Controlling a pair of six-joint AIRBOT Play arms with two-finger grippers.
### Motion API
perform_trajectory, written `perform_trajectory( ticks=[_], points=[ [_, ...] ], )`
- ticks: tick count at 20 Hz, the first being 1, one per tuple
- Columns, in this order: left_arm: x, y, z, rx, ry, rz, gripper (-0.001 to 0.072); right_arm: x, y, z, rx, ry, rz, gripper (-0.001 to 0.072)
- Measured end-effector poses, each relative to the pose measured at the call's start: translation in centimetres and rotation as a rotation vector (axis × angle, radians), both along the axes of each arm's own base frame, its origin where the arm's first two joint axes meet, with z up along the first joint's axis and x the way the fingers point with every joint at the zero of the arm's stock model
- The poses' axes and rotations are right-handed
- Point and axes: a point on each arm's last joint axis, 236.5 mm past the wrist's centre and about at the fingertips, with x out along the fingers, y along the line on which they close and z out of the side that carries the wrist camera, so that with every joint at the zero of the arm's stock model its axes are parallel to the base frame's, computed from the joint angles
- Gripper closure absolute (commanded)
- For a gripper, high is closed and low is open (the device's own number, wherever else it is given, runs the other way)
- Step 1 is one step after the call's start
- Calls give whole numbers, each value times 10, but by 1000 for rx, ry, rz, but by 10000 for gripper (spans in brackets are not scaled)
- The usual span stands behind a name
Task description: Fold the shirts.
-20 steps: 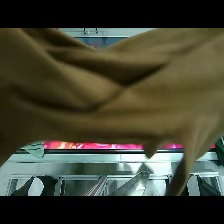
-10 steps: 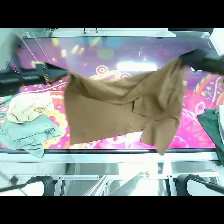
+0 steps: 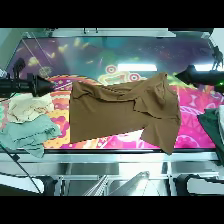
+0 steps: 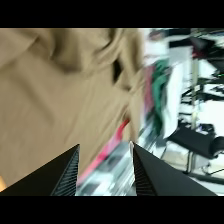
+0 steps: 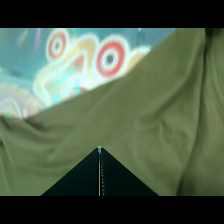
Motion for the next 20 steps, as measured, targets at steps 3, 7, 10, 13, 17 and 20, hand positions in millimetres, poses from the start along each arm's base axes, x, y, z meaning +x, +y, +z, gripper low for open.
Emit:
perform_trajectory(
  ticks=[3,7,10,13,17,20],
  points=[
    [-54,-10,-25,124,140,-11,361,-44,-5,-22,-46,126,30,691],
    [-114,-46,-66,221,255,-14,361,-86,-5,-49,-61,238,28,691],
    [-150,-63,-93,300,323,-36,361,-104,-1,-60,-55,289,46,690],
    [-172,-60,-115,430,364,-47,361,-113,2,-64,-47,314,59,690],
    [-175,-43,-130,586,348,-11,361,-120,7,-64,-40,328,88,690],
    [-171,-42,-138,613,338,0,361,-123,8,-65,-44,328,106,691]
  ],
)
